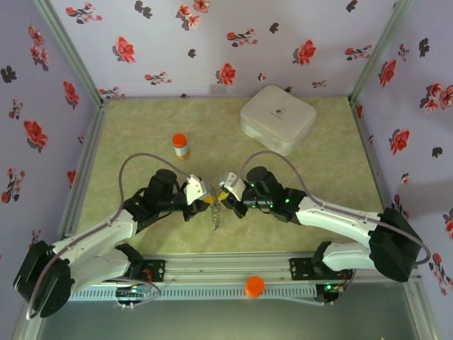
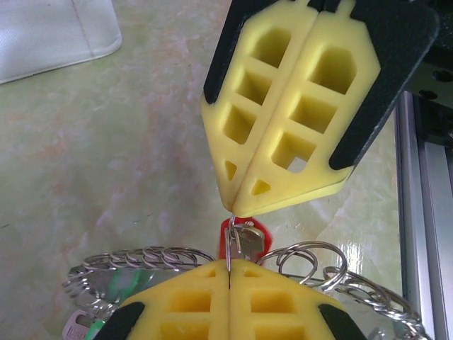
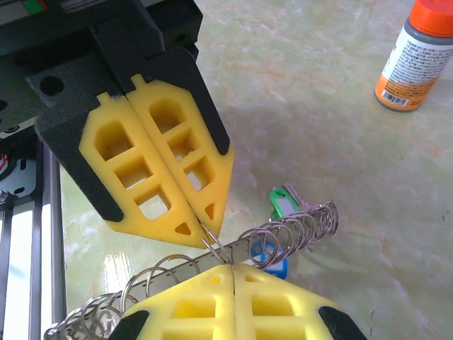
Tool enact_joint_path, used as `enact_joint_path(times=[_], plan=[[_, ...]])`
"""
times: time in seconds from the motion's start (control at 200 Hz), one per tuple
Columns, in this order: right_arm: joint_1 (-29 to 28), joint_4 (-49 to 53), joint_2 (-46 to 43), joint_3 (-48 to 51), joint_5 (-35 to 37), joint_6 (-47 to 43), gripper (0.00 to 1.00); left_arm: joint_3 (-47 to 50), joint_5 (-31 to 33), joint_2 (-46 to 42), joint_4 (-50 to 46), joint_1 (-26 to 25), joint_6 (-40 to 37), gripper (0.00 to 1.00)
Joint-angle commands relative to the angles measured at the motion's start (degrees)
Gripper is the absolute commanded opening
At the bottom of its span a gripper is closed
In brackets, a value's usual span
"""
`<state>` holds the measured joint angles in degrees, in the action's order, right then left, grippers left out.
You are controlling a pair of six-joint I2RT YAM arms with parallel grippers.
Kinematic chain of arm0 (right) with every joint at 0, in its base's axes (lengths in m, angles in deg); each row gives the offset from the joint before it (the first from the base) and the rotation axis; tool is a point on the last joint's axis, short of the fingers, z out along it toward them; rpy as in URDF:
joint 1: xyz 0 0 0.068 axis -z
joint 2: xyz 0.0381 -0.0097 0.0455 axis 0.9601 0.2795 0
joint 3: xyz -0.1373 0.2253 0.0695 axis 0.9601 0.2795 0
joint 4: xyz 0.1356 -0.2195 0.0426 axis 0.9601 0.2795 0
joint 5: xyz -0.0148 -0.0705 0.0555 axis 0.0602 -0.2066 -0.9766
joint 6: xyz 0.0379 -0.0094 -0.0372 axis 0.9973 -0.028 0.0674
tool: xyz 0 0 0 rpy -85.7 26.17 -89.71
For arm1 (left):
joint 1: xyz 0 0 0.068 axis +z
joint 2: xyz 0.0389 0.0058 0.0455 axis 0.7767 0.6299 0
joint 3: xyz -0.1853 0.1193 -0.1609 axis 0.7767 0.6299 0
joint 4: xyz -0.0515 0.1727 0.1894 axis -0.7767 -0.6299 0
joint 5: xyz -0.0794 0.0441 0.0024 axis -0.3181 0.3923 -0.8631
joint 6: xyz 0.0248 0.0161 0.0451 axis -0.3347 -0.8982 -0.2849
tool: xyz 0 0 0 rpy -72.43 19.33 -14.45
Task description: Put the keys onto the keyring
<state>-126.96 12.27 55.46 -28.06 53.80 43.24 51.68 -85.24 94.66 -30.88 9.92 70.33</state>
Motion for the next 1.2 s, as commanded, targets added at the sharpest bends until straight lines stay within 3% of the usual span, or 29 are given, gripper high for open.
enact_joint_path(times=[0.0, 0.205, 0.355, 0.555, 0.82, 0.905, 1.015, 1.195], plan=[[0.4, 0.6, -0.1, 0.0, 2.5, 1.3, 0.00, 0.6, -1.8, -1.7, 2.5, -0.4, -2.0, 0.00], [0.4, -0.2, -0.5, 0.7, 0.8, 2.6, 0.00, 1.5, -1.7, -1.7, 3.8, -0.5, -1.8, 0.00], [0.5, -1.1, -1.2, 1.8, 0.8, 3.4, 0.29, 3.0, -1.2, -1.7, 6.9, -0.7, -0.3, 0.00], [3.5, -5.6, -9.1, 5.3, -0.8, 1.4, 0.46, 4.7, -0.4, -2.0, 10.0, -0.9, 0.4, 0.00], [3.9, -4.1, -7.9, 5.1, -3.9, -11.2, 0.43, 7.6, -1.8, -1.9, 17.6, -1.2, 0.5, 0.00], [3.9, -3.4, -6.2, 3.8, -7.9, -13.3, 0.41, 8.0, -1.8, -2.1, 18.3, -1.2, 0.4, 0.00], [3.9, -2.6, -3.5, 2.5, -11.6, -13.8, 0.37, 8.5, -1.8, -2.3, 18.8, -1.2, 0.8, 0.00], [3.9, -5.6, -1.0, 2.1, -11.9, -13.2, 0.32, 8.8, -1.9, -1.9, 19.6, -1.3, 1.4, 0.00]])
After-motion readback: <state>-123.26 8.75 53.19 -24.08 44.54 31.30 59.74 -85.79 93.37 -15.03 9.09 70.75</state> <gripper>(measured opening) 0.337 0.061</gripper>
